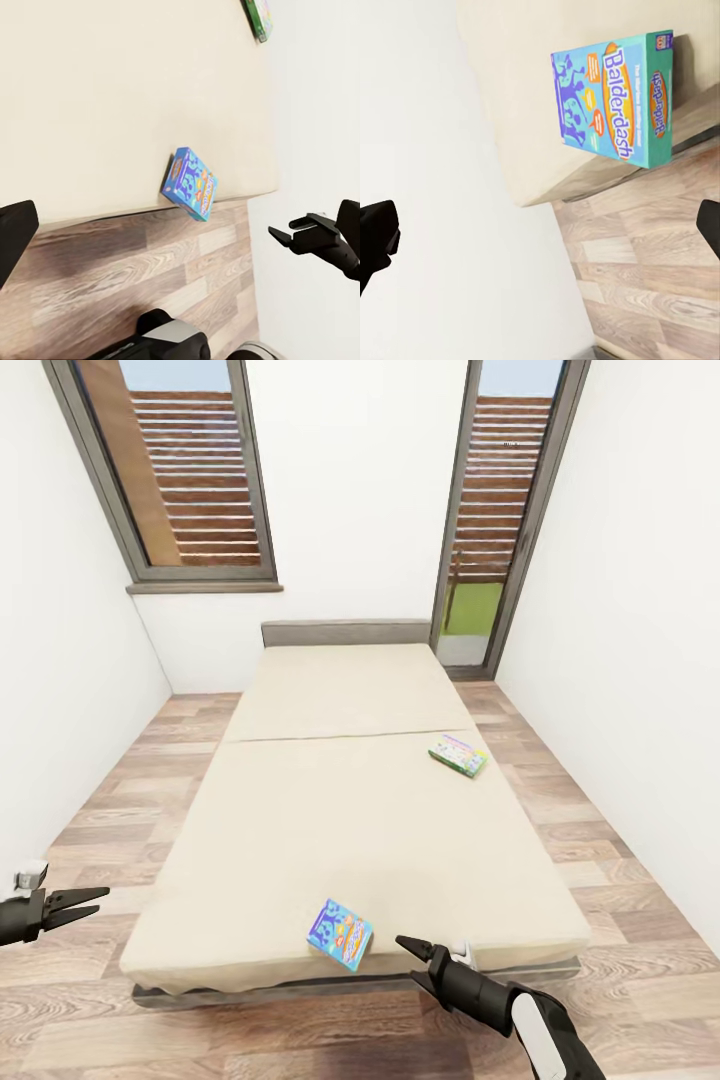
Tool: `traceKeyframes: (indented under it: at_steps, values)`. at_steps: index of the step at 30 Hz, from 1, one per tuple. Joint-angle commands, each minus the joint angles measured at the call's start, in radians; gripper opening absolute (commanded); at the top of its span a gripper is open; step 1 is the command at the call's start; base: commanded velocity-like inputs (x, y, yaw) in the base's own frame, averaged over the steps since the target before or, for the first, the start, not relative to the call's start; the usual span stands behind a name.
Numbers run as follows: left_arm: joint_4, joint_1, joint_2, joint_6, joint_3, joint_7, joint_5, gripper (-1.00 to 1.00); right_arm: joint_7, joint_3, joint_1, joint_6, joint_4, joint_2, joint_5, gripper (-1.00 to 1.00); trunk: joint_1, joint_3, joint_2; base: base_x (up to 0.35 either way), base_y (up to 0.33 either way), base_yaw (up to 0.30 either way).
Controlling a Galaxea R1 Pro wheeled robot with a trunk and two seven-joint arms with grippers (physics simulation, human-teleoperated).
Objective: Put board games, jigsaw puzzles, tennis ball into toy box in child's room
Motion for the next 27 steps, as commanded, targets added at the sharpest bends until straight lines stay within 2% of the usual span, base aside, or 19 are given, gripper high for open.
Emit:
traceKeyframes:
  at_steps: [1,27]
  values:
    - [0.000,-0.001,0.000,0.010,0.000,-0.004,0.000,1.00,0.003,-0.004,-0.001,0.006,0.000,0.001,0.001,1.00,0.004,-0.004,-0.008,0.000,0.000,0.000]
    - [0.000,-0.001,0.000,0.010,0.000,-0.005,0.000,1.00,0.003,-0.004,-0.001,0.007,0.000,0.001,0.001,1.00,0.104,-0.086,-0.190,0.000,0.000,0.000]
